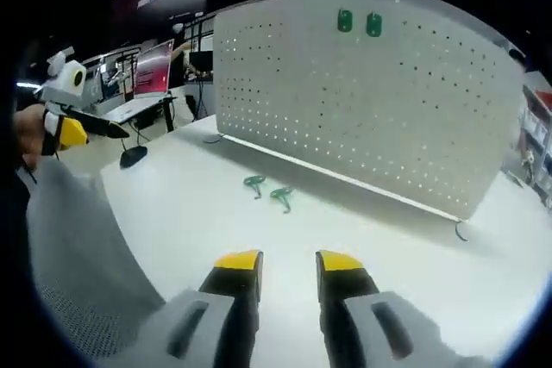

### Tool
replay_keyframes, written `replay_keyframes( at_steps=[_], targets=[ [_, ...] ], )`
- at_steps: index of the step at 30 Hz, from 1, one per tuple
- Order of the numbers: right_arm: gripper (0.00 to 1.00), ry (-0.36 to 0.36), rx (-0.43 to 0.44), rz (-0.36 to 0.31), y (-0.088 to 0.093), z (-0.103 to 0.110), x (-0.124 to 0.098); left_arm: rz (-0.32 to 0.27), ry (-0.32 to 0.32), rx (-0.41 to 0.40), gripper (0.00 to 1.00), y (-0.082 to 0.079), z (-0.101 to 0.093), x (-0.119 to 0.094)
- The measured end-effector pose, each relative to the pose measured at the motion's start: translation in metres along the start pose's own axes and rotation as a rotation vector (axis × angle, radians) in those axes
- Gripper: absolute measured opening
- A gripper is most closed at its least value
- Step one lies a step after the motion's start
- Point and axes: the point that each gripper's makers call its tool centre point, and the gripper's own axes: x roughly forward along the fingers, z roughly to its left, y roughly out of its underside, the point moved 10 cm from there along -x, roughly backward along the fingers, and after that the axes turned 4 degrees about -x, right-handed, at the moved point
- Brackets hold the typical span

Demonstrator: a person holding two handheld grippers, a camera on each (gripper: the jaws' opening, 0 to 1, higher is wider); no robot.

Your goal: Insert the hook assembly into the mounting plate slot until the hook locks in place.

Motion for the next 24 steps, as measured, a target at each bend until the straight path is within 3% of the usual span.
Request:
replay_keyframes(
  at_steps=[2, 8, 16, 21, 24],
  targets=[
    [0.22, -0.010, -0.056, -0.008, 0.000, 0.002, -0.001, 0.008, -0.001, -0.002, 1.00, 0.001, 0.001, 0.000],
    [0.22, -0.064, -0.065, -0.008, -0.002, 0.004, 0.007, 0.036, -0.011, -0.003, 1.00, 0.004, 0.007, 0.003],
    [0.21, -0.163, -0.074, 0.015, -0.006, 0.012, 0.043, 0.015, -0.021, 0.004, 1.00, -0.007, 0.011, 0.008],
    [0.21, -0.255, -0.051, 0.031, -0.016, 0.019, 0.075, 0.038, -0.026, 0.003, 1.00, -0.006, 0.016, 0.014],
    [0.21, -0.271, -0.064, 0.033, -0.024, 0.022, 0.093, 0.027, -0.021, -0.013, 0.99, -0.007, 0.017, 0.014]
  ],
)
